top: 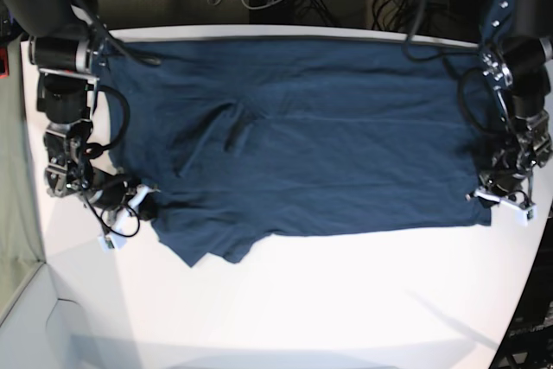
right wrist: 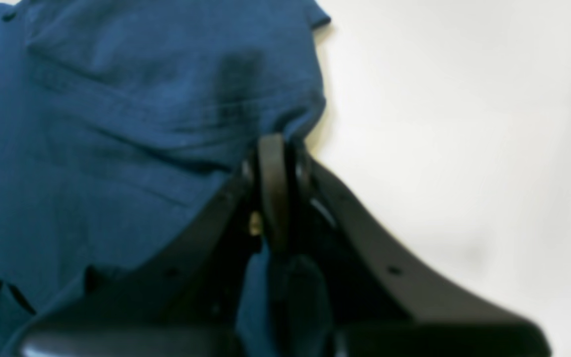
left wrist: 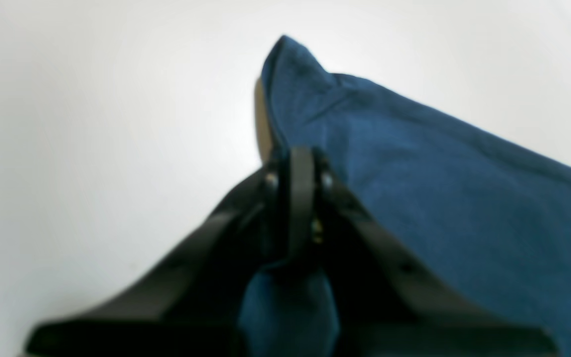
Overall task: Layout the t-shirt on the table in an organized manner, then fold the t-shirt properly
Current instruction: 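Grasp the navy shirt's hem edge with both grippers, then lift the hem with both grippers and fold it over toward the collar, then open the right gripper and move it to the shirt's sleeve end, then tuck the loose sleeve end under the strip with the right gripper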
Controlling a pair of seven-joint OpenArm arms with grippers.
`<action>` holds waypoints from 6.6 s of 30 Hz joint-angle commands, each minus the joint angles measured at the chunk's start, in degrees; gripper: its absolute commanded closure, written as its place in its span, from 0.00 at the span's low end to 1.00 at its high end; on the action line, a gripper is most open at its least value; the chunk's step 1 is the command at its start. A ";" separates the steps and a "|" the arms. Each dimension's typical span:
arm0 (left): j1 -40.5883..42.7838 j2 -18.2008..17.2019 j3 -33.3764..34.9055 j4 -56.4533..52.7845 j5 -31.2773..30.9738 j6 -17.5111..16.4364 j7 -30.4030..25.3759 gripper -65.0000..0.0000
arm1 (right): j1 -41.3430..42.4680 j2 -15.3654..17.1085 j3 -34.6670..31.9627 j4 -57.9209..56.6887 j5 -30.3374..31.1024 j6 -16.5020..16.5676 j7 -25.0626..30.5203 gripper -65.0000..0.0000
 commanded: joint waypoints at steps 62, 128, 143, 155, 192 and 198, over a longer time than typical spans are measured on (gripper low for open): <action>29.26 9.85 -11.28 68.21 -3.49 1.33 29.86 1.00 | -38.72 -6.21 11.10 74.93 -2.50 -0.05 -26.69 1.00; 41.04 7.83 -11.28 60.47 -8.50 0.71 34.00 1.00 | -50.41 -3.22 14.88 80.38 -7.07 -0.05 -29.50 0.45; 41.04 7.83 -11.37 59.24 -7.89 -8.26 34.00 1.00 | -33.27 -9.99 3.54 79.59 -7.24 -0.05 -43.30 0.45; 42.01 7.83 -11.37 56.86 -7.89 -8.17 33.91 1.00 | -17.88 -14.30 1.52 53.83 -7.33 -0.05 -44.27 0.45; 41.66 7.83 -11.37 56.86 -7.89 -8.26 33.91 1.00 | -33.00 -14.56 1.61 79.94 -7.07 -0.05 -52.62 1.00; 41.66 7.83 -11.37 56.86 -8.06 -8.34 33.91 1.00 | -39.25 -14.30 1.61 81.08 -7.07 -0.05 -52.53 1.00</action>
